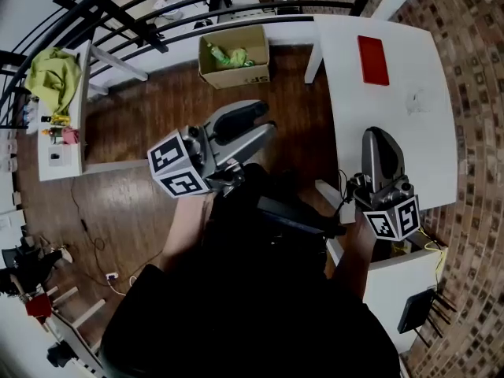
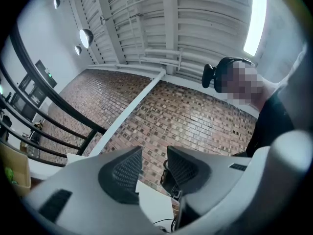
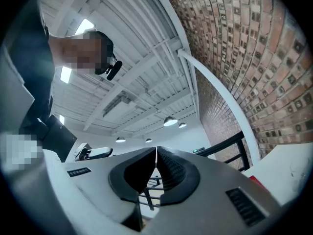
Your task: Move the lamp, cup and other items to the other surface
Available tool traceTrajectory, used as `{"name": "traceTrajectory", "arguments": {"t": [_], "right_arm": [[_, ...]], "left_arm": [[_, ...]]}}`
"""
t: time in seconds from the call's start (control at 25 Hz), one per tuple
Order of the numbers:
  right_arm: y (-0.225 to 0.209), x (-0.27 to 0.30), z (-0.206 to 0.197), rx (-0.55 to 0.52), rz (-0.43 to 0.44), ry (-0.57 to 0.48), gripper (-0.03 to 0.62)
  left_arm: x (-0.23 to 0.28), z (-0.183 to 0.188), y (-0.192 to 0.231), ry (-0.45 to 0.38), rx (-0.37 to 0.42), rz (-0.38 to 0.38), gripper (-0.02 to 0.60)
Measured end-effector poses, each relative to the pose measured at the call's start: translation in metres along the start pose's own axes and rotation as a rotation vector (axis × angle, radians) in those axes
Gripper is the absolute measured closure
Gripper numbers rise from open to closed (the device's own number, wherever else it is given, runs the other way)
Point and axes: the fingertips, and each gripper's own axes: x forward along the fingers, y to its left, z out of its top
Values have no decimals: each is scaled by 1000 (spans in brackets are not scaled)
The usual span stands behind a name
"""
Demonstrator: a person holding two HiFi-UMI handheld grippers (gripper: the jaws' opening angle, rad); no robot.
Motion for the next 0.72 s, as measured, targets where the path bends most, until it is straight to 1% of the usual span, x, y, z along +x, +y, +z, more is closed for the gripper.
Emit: {"name": "traceTrajectory", "arguments": {"t": [0.16,0.28,0.44,0.48,0.52,0.68,0.72], "right_arm": [[-16,6,-2,5,-39,0,566],[-32,15,-3,-13,-82,7,560],[-58,32,-7,-49,-186,11,558],[-65,39,-10,-52,-215,13,536],[-72,48,-13,-51,-244,13,533],[-87,89,-23,-55,-355,10,527],[-89,100,-24,-64,-377,15,509]], "left_arm": [[16,9,16,10,-2,-25,425],[30,17,40,19,-24,-59,425],[50,28,82,42,-72,-138,425],[55,32,94,51,-82,-159,425],[59,37,107,60,-90,-180,425],[70,65,159,83,-127,-262,425],[71,72,173,88,-137,-279,425]]}}
